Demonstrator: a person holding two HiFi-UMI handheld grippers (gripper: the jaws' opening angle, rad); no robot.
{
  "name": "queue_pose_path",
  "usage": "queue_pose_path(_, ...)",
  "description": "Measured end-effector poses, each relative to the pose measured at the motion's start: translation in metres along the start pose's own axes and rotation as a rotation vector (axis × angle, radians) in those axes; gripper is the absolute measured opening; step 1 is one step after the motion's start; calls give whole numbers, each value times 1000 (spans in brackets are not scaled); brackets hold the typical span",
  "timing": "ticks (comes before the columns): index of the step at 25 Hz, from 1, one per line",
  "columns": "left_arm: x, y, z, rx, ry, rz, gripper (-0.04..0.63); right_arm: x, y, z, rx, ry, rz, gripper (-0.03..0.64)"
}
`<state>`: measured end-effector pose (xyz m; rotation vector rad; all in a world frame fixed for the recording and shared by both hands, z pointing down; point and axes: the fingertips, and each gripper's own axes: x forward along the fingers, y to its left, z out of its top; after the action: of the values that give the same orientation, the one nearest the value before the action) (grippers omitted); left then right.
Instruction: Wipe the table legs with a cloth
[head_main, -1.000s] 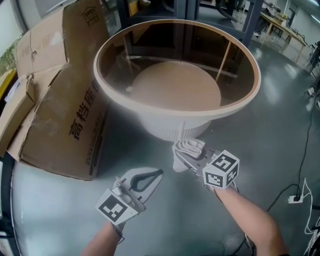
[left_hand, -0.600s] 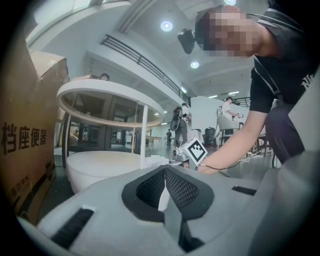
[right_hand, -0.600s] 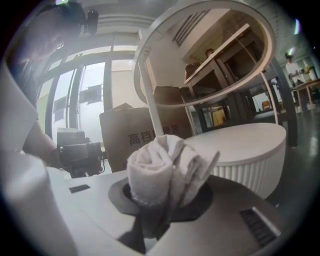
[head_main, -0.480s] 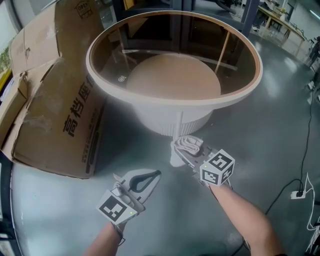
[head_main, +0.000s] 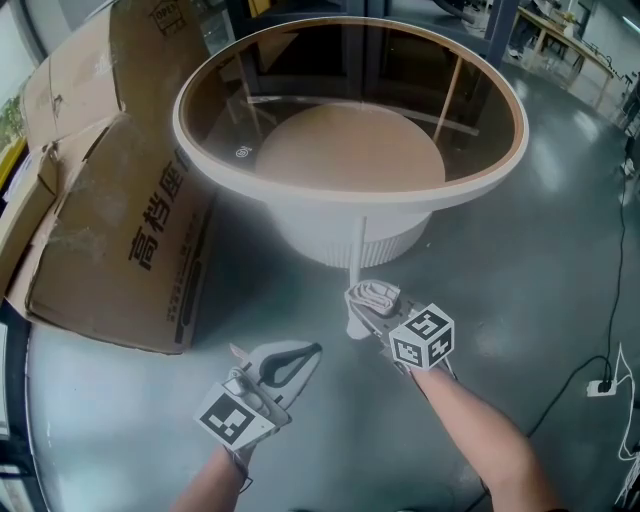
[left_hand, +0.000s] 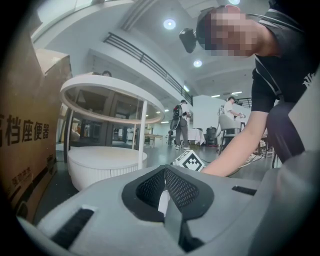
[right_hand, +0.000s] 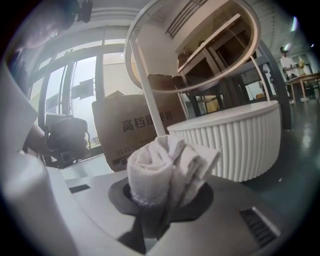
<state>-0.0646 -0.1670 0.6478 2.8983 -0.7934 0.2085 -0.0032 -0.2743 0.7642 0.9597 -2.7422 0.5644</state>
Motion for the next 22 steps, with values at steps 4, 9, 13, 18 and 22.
queue_pose_path(4, 2, -7, -7, 0, 23, -6, 5, 7, -11, -32, 16, 102, -27, 78)
queue_pose_path(9, 3, -11, -12, -12, 39, -17, 5, -2, -4, -54, 83, 203, -17, 78)
queue_pose_path(13, 0, 2, 10, -26, 5, 10, 5, -32, 51, 13, -18, 109, 107, 78)
queue_pose_path(18, 7, 15, 83, 29, -110, 14, 5, -64, 106, 156, -174, -134, 208, 78)
queue_pose_path(22, 16, 10, 138, 132, -173, -23, 5, -70, 111, 212, -185, -211, 195, 78)
